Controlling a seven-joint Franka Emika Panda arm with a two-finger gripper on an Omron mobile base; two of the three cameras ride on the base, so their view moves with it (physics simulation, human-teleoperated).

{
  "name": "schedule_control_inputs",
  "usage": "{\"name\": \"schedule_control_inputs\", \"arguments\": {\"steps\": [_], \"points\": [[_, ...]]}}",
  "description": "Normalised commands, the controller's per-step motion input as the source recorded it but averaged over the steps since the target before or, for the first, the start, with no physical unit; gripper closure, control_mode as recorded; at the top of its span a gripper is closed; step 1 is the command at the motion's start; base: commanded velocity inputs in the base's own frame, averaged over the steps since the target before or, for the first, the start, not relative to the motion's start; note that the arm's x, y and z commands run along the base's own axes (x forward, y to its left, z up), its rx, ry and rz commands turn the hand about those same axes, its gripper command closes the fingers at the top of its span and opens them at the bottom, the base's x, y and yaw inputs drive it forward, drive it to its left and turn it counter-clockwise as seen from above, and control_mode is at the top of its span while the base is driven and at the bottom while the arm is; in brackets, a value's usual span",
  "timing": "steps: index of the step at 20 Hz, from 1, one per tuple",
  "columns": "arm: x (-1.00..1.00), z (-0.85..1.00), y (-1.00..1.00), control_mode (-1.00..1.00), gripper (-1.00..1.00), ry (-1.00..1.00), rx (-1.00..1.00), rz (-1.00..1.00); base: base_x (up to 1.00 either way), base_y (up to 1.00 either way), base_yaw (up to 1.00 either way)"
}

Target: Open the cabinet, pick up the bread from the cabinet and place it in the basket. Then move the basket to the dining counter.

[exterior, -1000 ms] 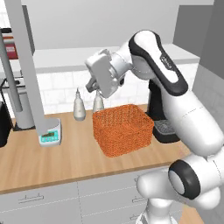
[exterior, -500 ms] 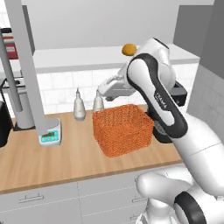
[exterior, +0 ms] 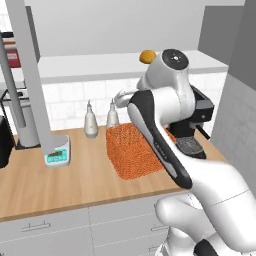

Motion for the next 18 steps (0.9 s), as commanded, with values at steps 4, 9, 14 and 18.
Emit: {"name": "schedule_control_inputs", "arguments": {"steps": [4, 9, 14, 18], "points": [[0.03, 0.79, -0.76, -1.0, -1.0, -0.23, -0.04, -0.26, 0.0, 0.0, 0.0], [0.03, 0.69, -0.8, -1.0, -1.0, -0.12, 0.0, -0.11, 0.0, 0.0, 0.0], [0.02, 0.1, -0.76, -1.0, -1.0, -0.26, 0.02, 0.0, 0.0, 0.0, 0.0], [0.36, 0.02, -0.52, -1.0, -1.0, -0.14, 0.06, 0.03, 0.0, 0.0, 0.0]]}}
